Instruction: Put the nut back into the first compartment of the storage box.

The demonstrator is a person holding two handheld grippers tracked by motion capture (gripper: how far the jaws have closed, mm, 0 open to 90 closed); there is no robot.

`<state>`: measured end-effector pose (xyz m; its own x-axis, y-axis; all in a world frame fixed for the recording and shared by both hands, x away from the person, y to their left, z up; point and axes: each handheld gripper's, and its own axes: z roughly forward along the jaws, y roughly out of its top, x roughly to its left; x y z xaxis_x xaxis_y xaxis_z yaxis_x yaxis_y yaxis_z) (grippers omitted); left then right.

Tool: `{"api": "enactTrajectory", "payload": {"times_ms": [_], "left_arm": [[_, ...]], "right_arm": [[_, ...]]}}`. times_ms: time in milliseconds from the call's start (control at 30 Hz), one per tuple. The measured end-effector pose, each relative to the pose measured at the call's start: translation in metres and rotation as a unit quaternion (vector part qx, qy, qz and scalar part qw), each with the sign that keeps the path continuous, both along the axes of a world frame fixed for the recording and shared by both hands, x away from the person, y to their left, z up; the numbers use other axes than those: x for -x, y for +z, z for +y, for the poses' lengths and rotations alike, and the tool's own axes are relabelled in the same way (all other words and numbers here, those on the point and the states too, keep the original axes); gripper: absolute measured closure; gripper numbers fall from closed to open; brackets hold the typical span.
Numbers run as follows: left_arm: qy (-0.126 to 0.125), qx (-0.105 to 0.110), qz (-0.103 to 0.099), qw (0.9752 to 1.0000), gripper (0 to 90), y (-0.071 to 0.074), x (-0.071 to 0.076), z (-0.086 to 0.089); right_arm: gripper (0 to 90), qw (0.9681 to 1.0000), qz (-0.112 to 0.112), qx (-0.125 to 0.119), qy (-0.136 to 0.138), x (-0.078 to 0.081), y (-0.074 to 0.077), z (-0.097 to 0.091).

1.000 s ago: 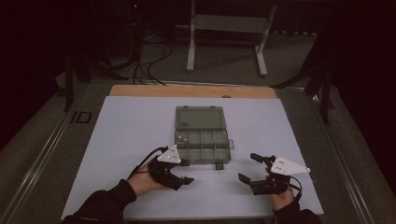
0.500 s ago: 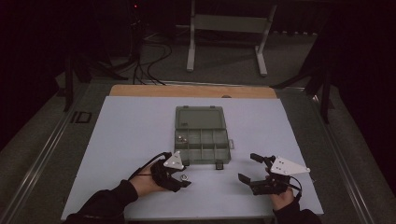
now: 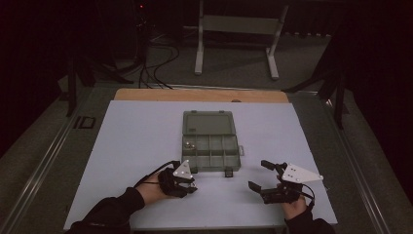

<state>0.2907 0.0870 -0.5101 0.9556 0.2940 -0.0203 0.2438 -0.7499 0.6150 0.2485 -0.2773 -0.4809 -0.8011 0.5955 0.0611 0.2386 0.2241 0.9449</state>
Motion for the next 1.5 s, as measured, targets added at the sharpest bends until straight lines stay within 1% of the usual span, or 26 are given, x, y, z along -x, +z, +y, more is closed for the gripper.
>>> {"api": "enactTrajectory", "payload": {"times_ms": [33, 133, 233, 267, 333, 367, 400, 433, 533, 567, 600, 633, 667, 700, 733, 767, 800, 900, 933, 1000, 1033, 1267, 1333, 1400, 1433, 1500], "left_arm": [[-0.002, -0.003, -0.002, 1.0000, 67.7, 0.000, 0.001, 0.000], [-0.003, -0.009, -0.005, 0.9999, 68.3, 0.001, 0.001, -0.002], [0.003, -0.005, -0.004, 1.0000, 68.5, 0.001, 0.002, -0.002], [0.005, -0.002, 0.001, 1.0000, 68.5, 0.001, 0.002, -0.002], [0.003, -0.001, 0.002, 1.0000, 68.5, 0.003, 0.002, -0.001], [0.006, 0.005, 0.004, 1.0000, 68.5, 0.004, 0.002, -0.001], [0.001, 0.007, 0.007, 1.0000, 68.5, 0.007, 0.002, -0.001], [0.002, 0.012, 0.006, 0.9999, 68.5, 0.010, 0.002, -0.001], [-0.001, 0.019, -0.003, 0.9998, 68.6, 0.022, 0.001, 0.000], [0.001, 0.025, -0.003, 0.9997, 68.6, 0.025, 0.001, 0.000], [0.001, 0.025, -0.003, 0.9997, 68.6, 0.025, 0.001, 0.000], [0.005, 0.028, -0.013, 0.9995, 68.6, 0.034, 0.000, 0.002], [0.006, 0.031, -0.011, 0.9994, 68.6, 0.038, -0.002, 0.002], [0.006, 0.031, -0.018, 0.9993, 68.6, 0.042, -0.003, 0.003], [0.013, 0.033, -0.022, 0.9991, 68.6, 0.046, -0.004, 0.004], [0.015, 0.038, -0.021, 0.9989, 68.6, 0.050, -0.006, 0.005], [0.017, 0.039, -0.027, 0.9987, 68.6, 0.054, -0.007, 0.007], [0.025, 0.045, -0.038, 0.9980, 68.6, 0.065, -0.012, 0.010], [0.027, 0.049, -0.036, 0.9978, 68.6, 0.068, -0.014, 0.012], [0.035, 0.049, -0.045, 0.9972, 68.6, 0.073, -0.018, 0.014], [0.036, 0.048, -0.045, 0.9972, 68.6, 0.076, -0.021, 0.015], [0.056, 0.055, -0.052, 0.9955, 68.6, 0.089, -0.039, 0.020], [0.062, 0.055, -0.057, 0.9949, 68.6, 0.092, -0.044, 0.020], [0.064, 0.058, -0.054, 0.9948, 68.6, 0.092, -0.046, 0.020], [0.070, 0.054, -0.059, 0.9944, 68.6, 0.094, -0.052, 0.020], [0.076, 0.055, -0.057, 0.9940, 68.6, 0.094, -0.057, 0.020]], "right_arm": [[11.4, 1.0000, 0.000, 0.000, 0.000, 0.000, 0.000, 0.000], [11.4, 1.0000, 0.000, 0.000, 0.000, 0.000, 0.000, 0.000], [11.4, 1.0000, 0.000, 0.000, 0.000, 0.000, 0.000, 0.000], [11.4, 1.0000, 0.000, 0.000, -0.001, 0.000, 0.000, 0.000], [11.4, 1.0000, -0.001, -0.001, -0.001, 0.000, 0.000, 0.000], [11.4, 1.0000, 0.000, -0.001, -0.001, 0.000, 0.000, -0.001], [11.4, 1.0000, 0.000, -0.002, -0.001, 0.000, 0.000, -0.001], [11.4, 1.0000, -0.001, -0.001, -0.001, 0.000, 0.000, 0.000], [11.4, 1.0000, 0.000, -0.001, -0.001, -0.001, 0.000, 0.000], [11.4, 1.0000, 0.000, -0.001, -0.001, 0.000, 0.000, 0.000], [11.4, 1.0000, 0.000, -0.001, -0.001, 0.000, 0.000, 0.000], [11.4, 1.0000, -0.001, -0.001, -0.001, 0.000, 0.000, 0.000], [11.4, 1.0000, -0.001, -0.001, -0.002, 0.000, 0.000, -0.001], [11.4, 1.0000, -0.001, -0.002, -0.002, 0.000, 0.000, -0.001], [11.5, 1.0000, 0.000, -0.003, -0.002, 0.000, 0.000, -0.001], [11.4, 1.0000, 0.000, -0.003, -0.003, 0.000, 0.000, -0.001], [11.4, 1.0000, 0.000, -0.004, -0.003, 0.000, 0.000, -0.001], [11.4, 1.0000, 0.000, -0.005, -0.004, 0.000, 0.000, -0.001], [11.4, 1.0000, 0.000, -0.006, -0.004, 0.000, 0.000, -0.001], [11.4, 1.0000, 0.000, -0.006, -0.004, 0.000, 0.000, -0.001], [11.4, 1.0000, 0.000, -0.008, -0.004, 0.000, 0.000, -0.001], [11.4, 1.0000, -0.002, -0.008, -0.005, 0.000, 0.000, -0.002], [11.4, 1.0000, -0.002, -0.007, -0.005, 0.000, 0.000, -0.002], [11.4, 1.0000, -0.002, -0.007, -0.005, 0.000, 0.000, -0.002], [11.4, 1.0000, -0.002, -0.007, -0.005, 0.000, 0.000, -0.002], [11.4, 1.0000, -0.002, -0.007, -0.005, 0.000, 0.000, -0.002]]}}
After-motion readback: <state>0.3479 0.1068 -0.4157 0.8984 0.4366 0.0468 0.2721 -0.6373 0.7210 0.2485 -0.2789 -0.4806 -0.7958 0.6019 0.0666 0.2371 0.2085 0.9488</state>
